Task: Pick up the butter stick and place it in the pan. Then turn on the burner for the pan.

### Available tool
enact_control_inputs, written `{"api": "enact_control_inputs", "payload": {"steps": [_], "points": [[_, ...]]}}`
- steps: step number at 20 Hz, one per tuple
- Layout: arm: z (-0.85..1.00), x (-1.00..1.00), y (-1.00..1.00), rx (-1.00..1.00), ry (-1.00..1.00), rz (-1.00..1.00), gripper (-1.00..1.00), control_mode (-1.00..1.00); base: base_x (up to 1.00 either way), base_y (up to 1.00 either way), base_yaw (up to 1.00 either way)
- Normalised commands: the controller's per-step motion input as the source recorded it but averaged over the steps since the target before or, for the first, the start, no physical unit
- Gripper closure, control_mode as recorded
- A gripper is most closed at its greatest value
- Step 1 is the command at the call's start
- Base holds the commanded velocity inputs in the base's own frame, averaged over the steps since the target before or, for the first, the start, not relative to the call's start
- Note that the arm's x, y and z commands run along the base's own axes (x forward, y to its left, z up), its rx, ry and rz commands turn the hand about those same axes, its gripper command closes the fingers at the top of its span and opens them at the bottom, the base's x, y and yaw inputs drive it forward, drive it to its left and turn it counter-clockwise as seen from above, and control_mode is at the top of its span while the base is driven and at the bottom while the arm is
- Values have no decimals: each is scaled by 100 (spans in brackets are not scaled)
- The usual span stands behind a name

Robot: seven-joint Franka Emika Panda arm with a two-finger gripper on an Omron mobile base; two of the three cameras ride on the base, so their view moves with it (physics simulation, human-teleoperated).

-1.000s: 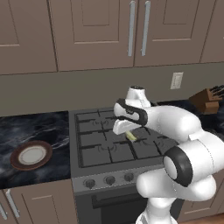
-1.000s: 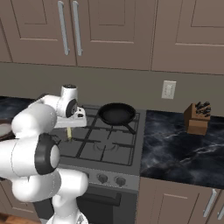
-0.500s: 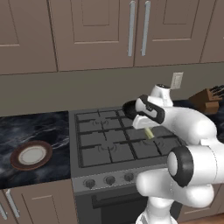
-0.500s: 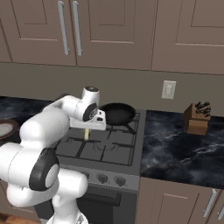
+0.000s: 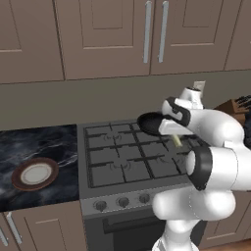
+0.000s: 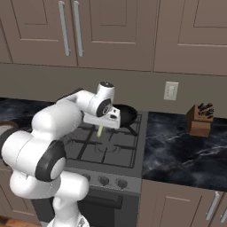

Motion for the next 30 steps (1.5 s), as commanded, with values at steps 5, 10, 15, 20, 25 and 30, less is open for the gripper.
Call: {"api": "enact_control_inputs", "payload": {"steps": [5, 10, 15, 20, 25, 30], "points": [[0, 27, -32, -1, 2, -10, 100, -100, 0, 0, 0], [-7, 19, -7, -8, 0, -10, 100, -100, 0, 0, 0], [-12, 23, 0, -9, 0, -8, 100, -100, 0, 0, 0], [-17, 20, -7, -6, 0, -6, 100, -100, 0, 0, 0], [-6, 35, -6, -2, 0, -5, 100, -100, 0, 0, 0], [0, 56, 0, 0, 0, 0, 100, -100, 0, 0, 0]]}}
